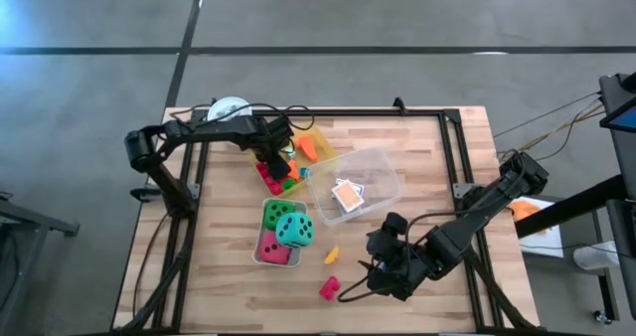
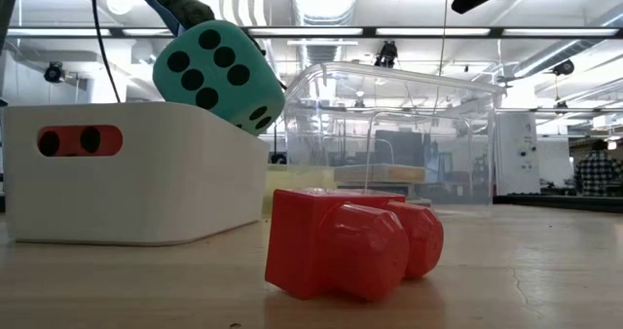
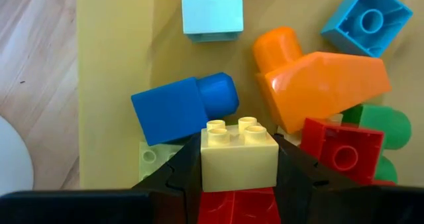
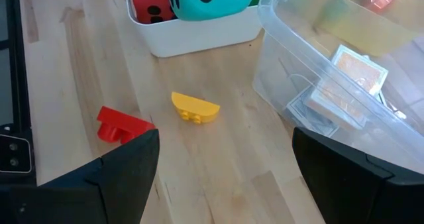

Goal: Pick & Place Toys
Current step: Put the yellow game piece into the yellow bin, then put the dark yellow game piece into the yellow bin

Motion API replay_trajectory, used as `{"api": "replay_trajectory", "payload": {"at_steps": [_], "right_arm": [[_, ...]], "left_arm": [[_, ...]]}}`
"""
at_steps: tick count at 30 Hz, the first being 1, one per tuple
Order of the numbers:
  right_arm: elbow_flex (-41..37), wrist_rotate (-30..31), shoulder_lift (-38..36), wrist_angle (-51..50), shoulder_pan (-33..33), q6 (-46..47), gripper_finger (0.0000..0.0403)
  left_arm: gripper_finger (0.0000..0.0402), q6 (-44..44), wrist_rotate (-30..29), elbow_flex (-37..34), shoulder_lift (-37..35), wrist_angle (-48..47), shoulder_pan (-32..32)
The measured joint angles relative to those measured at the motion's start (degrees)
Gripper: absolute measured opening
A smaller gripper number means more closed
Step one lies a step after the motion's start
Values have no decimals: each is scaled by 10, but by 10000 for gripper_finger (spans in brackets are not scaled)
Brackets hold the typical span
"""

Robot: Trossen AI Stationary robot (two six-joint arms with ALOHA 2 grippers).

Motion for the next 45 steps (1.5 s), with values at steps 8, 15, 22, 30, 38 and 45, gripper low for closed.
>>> {"api": "replay_trajectory", "payload": {"at_steps": [8,15,22,30,38,45], "right_arm": [[0,0,0,0,0,1,339],[0,0,0,0,0,1,339],[0,0,0,0,0,1,339],[0,0,0,0,0,-1,339],[-6,5,0,2,0,-49,339],[-44,-12,0,58,-5,-225,339]], "left_arm": [[125,0,0,0,2,0,0],[174,0,0,0,2,-3,0],[313,0,0,-1,2,-6,0],[390,-1,-1,0,-1,-28,-1],[382,-12,0,25,-48,-84,-3],[358,-47,0,28,-120,-87,-18]]}}
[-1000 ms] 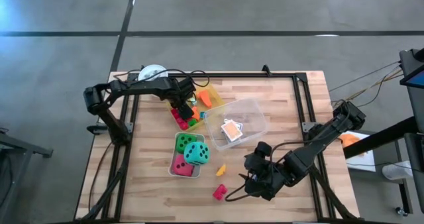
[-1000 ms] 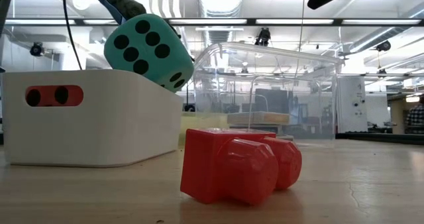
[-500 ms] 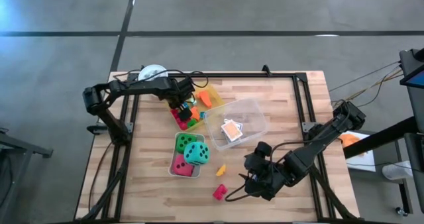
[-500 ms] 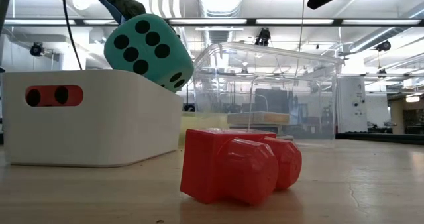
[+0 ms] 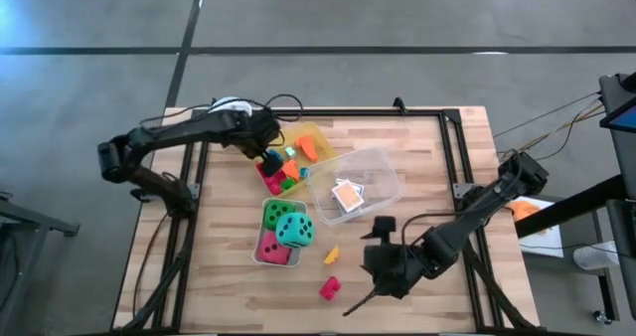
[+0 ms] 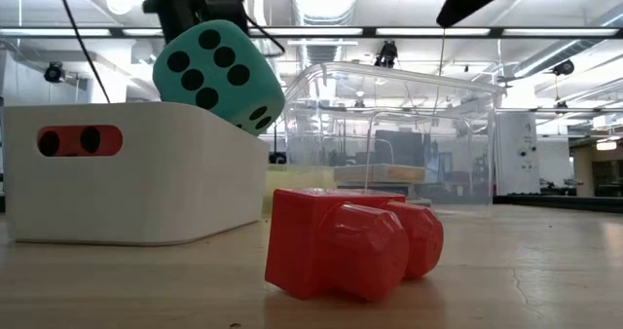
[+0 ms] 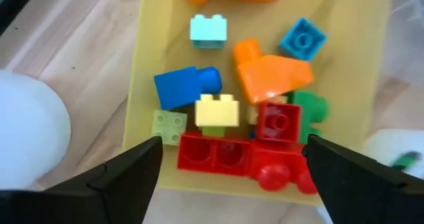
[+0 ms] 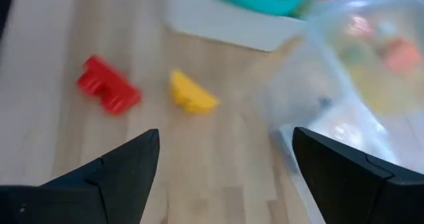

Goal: Pick & Place Toys
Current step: Put the dark yellow game piece into the yellow bin

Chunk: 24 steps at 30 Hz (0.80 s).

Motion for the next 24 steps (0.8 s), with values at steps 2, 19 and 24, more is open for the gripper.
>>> {"api": "replay_trajectory", "payload": {"at_steps": [2,19,24], "right_arm": [[-15,-41,0,38,-9,-53,339],[-123,-285,0,302,-119,-265,338],[-128,-291,3,320,-121,-290,338]], "left_arm": [[351,-20,0,-7,-24,-2,-9],[345,-224,0,-26,-128,-34,-228],[345,-264,-2,-19,-141,-35,-282]]}}
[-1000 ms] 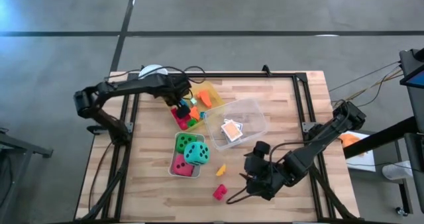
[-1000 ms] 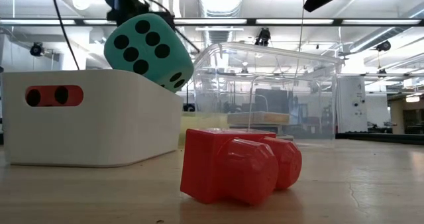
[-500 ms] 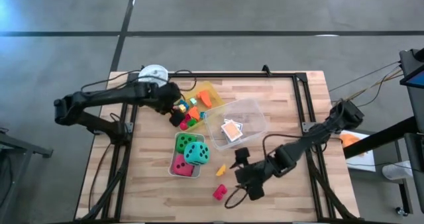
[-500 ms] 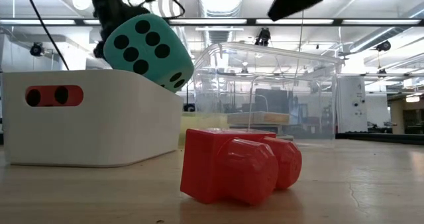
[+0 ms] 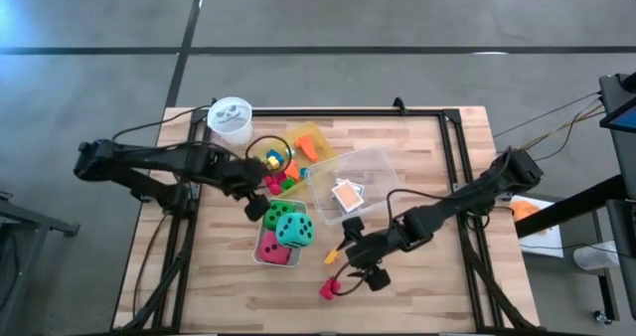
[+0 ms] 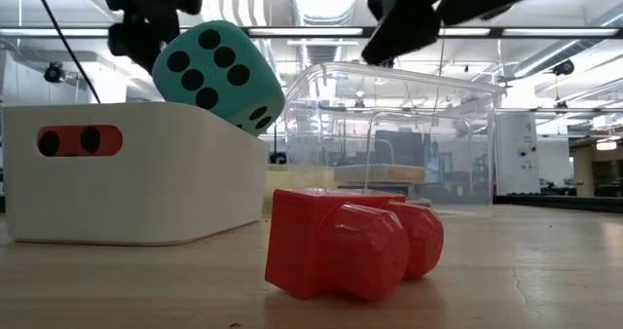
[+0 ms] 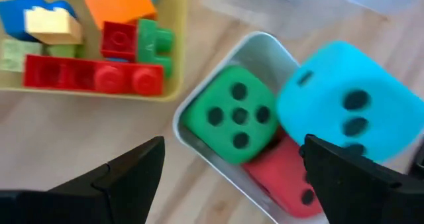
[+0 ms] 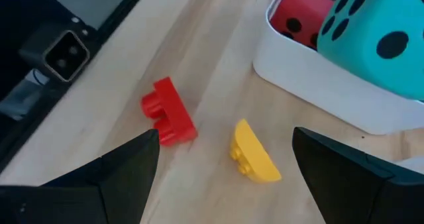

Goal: Pick & Place Toys
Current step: Put the dark yellow game piece into the yellow bin

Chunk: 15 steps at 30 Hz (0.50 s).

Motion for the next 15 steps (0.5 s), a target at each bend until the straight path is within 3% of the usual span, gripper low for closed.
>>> {"api": "replay_trajectory", "payload": {"at_steps": [6,15], "right_arm": [[32,2,50,-3,-1,-30,338],[128,4,133,-96,-8,-62,338]], "left_arm": [[345,-34,-10,11,-16,2,-53],[345,-43,-33,31,-25,6,-97]]}}
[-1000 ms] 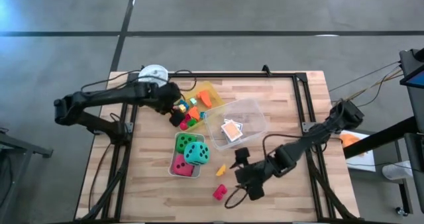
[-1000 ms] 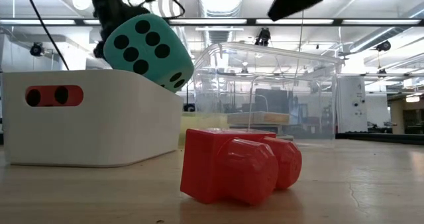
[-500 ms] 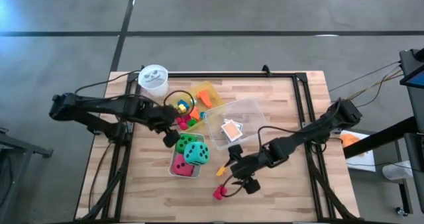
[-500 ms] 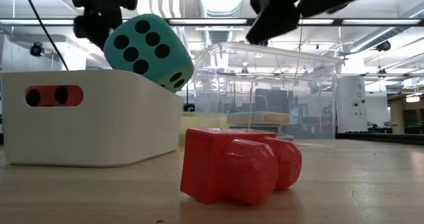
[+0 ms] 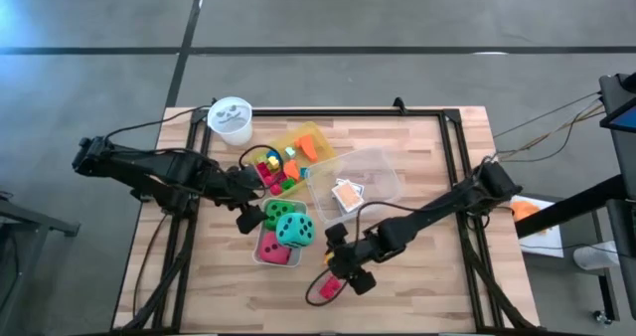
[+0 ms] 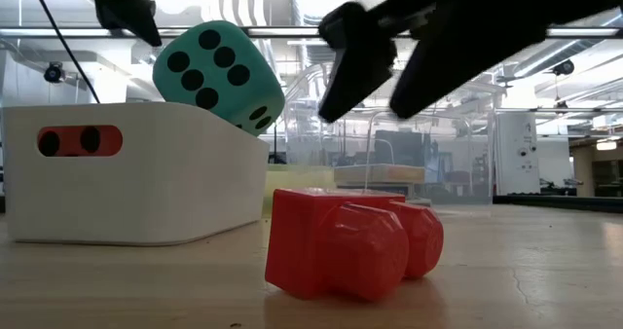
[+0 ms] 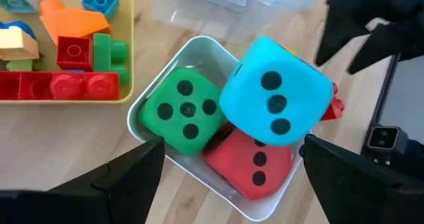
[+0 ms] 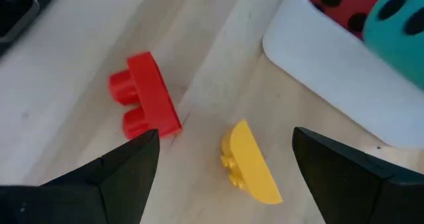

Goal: Pick & Place Toys
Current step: Put the dark yellow game piece into the yellow bin

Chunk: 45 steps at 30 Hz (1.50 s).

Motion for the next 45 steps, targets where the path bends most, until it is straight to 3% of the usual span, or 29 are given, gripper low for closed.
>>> {"api": "replay_trajectory", "payload": {"at_steps": [17,21,32,45], "right_arm": [[121,-2,137,-161,-23,-31,334],[123,-1,137,-169,-24,-31,292],[123,0,136,-171,-25,-27,89],[123,0,128,-183,-23,7,84]], "left_arm": [[345,-5,-6,-1,-8,-4,-31],[345,-4,-6,-1,-8,-5,-32],[345,-4,-13,-1,-8,-6,-32],[346,6,-13,-1,-8,-1,-32]]}}
